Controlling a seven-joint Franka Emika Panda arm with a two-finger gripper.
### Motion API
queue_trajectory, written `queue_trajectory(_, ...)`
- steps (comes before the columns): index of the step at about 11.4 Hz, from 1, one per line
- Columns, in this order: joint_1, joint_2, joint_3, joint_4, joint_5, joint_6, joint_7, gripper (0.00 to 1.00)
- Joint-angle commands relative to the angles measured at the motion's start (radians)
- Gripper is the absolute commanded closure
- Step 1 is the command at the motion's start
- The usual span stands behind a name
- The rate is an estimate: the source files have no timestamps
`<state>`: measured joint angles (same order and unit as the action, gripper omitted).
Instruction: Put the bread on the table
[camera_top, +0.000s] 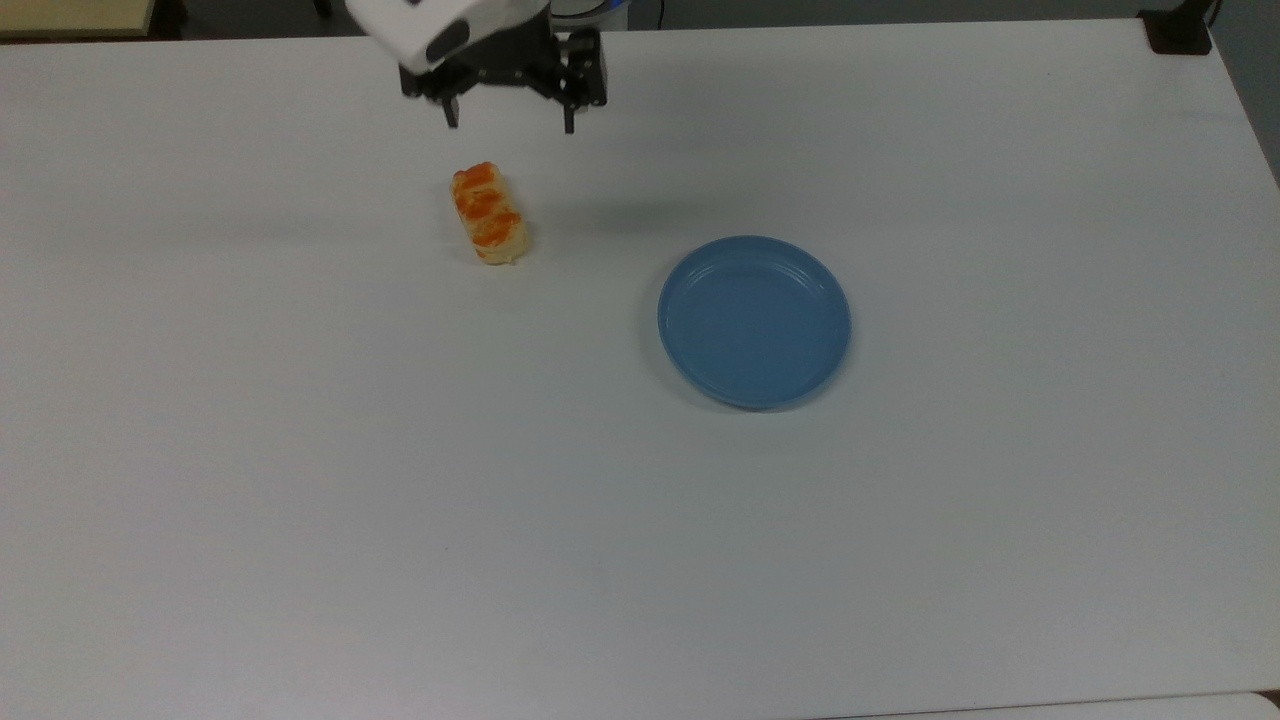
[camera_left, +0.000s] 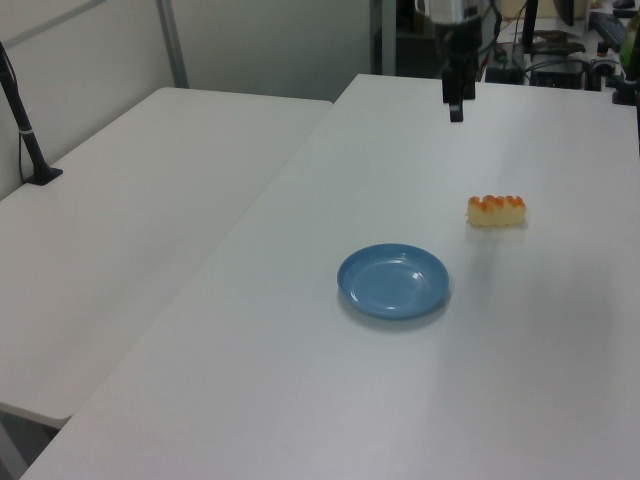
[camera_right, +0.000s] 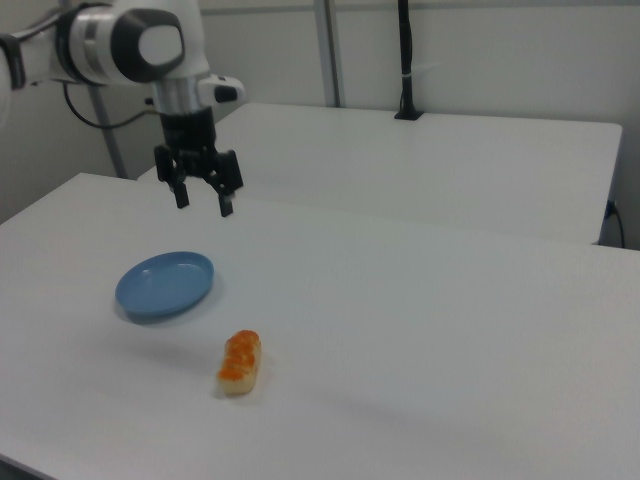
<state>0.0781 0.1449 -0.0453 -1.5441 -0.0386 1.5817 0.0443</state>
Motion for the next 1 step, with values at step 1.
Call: queue_trajectory(1,0.032,-0.015,-0.005,0.009,0.008,-0.016,0.089,0.00)
